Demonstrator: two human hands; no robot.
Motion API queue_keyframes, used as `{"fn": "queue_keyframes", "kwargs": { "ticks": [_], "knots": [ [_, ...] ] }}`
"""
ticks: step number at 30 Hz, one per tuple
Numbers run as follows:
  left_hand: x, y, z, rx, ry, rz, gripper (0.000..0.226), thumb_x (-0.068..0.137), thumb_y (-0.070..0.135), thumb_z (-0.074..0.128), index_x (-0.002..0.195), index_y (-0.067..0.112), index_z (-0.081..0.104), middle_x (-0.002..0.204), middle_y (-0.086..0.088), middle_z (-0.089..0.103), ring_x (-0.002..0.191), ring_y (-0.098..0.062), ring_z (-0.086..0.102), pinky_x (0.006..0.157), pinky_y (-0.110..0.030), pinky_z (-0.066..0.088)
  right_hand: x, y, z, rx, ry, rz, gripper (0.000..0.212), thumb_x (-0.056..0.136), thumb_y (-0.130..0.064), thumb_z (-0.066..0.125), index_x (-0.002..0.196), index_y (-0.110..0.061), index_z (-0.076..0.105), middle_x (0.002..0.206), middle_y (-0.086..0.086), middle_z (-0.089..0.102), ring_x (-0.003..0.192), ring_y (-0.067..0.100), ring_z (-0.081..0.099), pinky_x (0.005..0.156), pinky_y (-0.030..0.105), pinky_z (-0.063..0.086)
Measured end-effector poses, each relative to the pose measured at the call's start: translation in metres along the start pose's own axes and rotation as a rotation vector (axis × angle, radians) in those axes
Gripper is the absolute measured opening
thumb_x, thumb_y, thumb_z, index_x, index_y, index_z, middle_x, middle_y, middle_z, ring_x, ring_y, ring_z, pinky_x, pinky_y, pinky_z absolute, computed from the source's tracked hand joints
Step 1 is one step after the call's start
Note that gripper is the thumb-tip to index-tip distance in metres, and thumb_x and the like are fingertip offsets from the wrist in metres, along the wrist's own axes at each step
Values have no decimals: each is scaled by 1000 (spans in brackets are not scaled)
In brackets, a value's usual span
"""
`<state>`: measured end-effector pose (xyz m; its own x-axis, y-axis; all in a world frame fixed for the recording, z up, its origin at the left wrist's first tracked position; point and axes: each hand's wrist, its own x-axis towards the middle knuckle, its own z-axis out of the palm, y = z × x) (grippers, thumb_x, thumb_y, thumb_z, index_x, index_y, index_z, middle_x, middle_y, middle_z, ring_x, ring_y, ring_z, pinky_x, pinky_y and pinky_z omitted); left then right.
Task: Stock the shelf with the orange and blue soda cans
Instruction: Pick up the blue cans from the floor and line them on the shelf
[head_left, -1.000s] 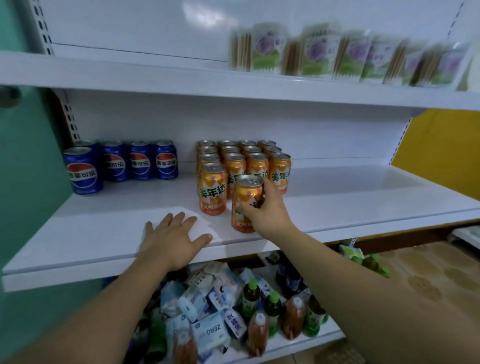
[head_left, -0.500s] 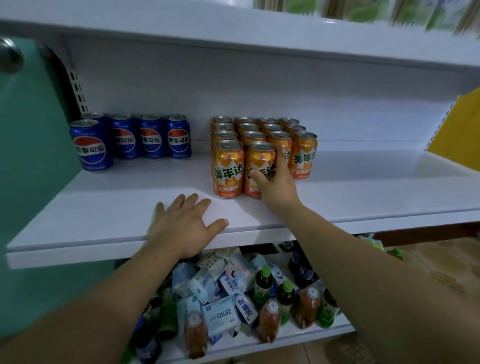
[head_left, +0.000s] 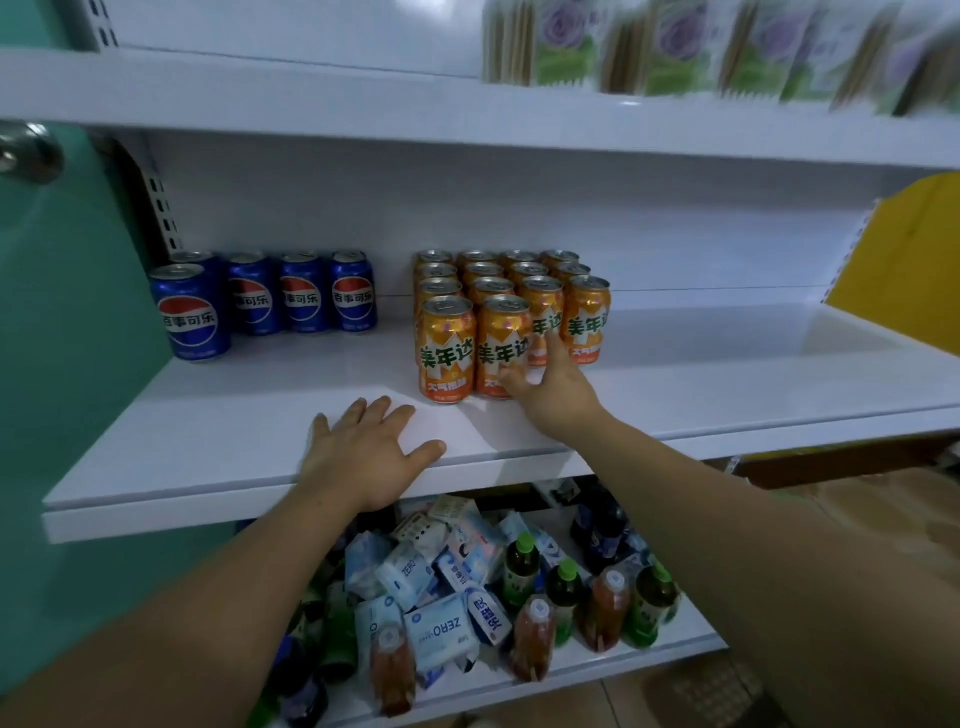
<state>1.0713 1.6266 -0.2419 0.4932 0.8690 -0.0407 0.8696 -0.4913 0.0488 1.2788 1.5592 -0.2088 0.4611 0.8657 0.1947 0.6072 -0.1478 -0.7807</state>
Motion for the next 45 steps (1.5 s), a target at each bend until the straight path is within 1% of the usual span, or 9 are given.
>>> {"fn": "queue_keyframes", "kwargs": {
  "ticks": [5,11,17,21,24,27,35,41,45],
  "knots": [
    [-16,30,-3,-31,-41,14,79,89,73,19,153,27,12,162,-1,3,148,-24,3,118,-52,4,-50,27,-58,-278,-60,122,75,93,-52,52,152,-18,21,155,8,30,137,28,36,109,39,34],
    [-78,146,43,-115,-8,421,75,91,62,42,153,28,14,162,2,4,149,-20,1,118,-54,1,-139,93,-116,-372,24,231,65,96,-49,50,150,-20,29,152,5,34,132,28,42,101,41,43],
    [-127,230,161,-156,-386,609,75,88,59,49,150,24,26,158,-2,21,143,-24,23,114,-47,25,-237,199,-126,-406,-78,475,67,96,-50,49,151,-20,24,154,3,31,131,26,43,102,40,42],
    [-145,258,235,-198,-607,626,90,62,74,33,132,19,49,137,-5,47,126,-24,44,102,-36,39,-287,275,-112,-389,-152,631,67,95,-46,53,149,-16,28,150,9,38,129,27,44,102,39,42],
    [-144,271,286,-214,-727,587,64,74,61,52,127,25,53,131,0,54,116,-22,52,96,-36,43,-309,324,-93,-373,-206,740,64,96,-43,52,147,-12,30,147,13,40,129,30,43,98,34,39],
    [-135,285,334,-218,-790,598,63,73,56,58,128,27,52,129,1,55,116,-24,53,95,-38,45,-322,376,-67,-315,-280,837,62,96,-43,50,147,-13,29,148,13,38,130,31,42,98,35,38],
    [-108,315,457,-115,-944,581,70,82,54,56,144,28,34,143,-1,45,124,-24,48,95,-35,43,-347,502,18,-211,-459,999,66,95,-39,52,149,-12,26,150,12,36,135,28,37,105,33,33],
    [-86,325,521,-46,-939,622,73,87,39,60,148,17,28,158,-4,18,144,-24,17,113,-39,27,-346,563,79,-172,-597,1026,74,86,-36,66,145,-14,28,138,14,38,123,35,44,98,37,39],
    [-80,325,544,-74,-990,598,77,89,38,59,152,17,20,161,-6,8,147,-26,9,117,-37,17,-343,584,108,-265,-691,989,70,86,-42,64,143,-19,30,131,12,40,116,34,47,93,40,43]
  ]
}}
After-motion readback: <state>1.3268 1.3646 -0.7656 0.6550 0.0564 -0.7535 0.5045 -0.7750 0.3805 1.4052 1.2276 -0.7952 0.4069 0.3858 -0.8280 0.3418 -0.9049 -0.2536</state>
